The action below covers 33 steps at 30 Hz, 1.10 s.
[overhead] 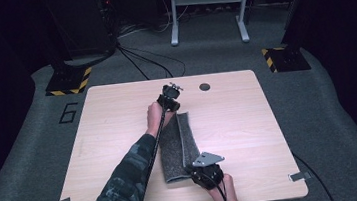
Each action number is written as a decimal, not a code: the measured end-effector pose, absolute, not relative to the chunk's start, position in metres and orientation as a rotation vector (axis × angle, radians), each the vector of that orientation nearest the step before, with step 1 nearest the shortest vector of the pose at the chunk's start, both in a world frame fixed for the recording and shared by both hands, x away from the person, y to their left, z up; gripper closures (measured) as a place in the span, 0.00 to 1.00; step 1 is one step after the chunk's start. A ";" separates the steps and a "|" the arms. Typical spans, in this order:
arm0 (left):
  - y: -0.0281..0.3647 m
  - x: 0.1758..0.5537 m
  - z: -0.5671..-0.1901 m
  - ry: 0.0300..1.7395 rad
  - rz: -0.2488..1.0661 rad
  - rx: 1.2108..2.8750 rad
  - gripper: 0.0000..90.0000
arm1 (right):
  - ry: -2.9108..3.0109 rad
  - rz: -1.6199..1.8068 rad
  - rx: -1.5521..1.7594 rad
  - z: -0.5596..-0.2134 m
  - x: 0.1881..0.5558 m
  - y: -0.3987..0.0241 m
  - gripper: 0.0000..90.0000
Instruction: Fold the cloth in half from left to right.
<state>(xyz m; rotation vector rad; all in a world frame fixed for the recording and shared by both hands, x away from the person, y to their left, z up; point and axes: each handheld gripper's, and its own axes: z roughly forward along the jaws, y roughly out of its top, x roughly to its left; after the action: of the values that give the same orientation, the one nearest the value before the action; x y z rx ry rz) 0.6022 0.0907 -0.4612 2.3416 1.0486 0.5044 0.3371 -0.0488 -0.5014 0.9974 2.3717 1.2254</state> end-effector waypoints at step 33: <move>0.153 0.559 -0.470 1.107 0.495 2.302 0.31 | 2.225 1.045 1.201 -0.509 0.322 -0.103 0.62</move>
<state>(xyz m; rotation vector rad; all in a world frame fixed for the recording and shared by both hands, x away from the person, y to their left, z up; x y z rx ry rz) 0.5593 0.1527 -0.4702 2.3018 1.1071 0.4951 0.3219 -0.1033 -0.5091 1.2009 2.2253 1.0452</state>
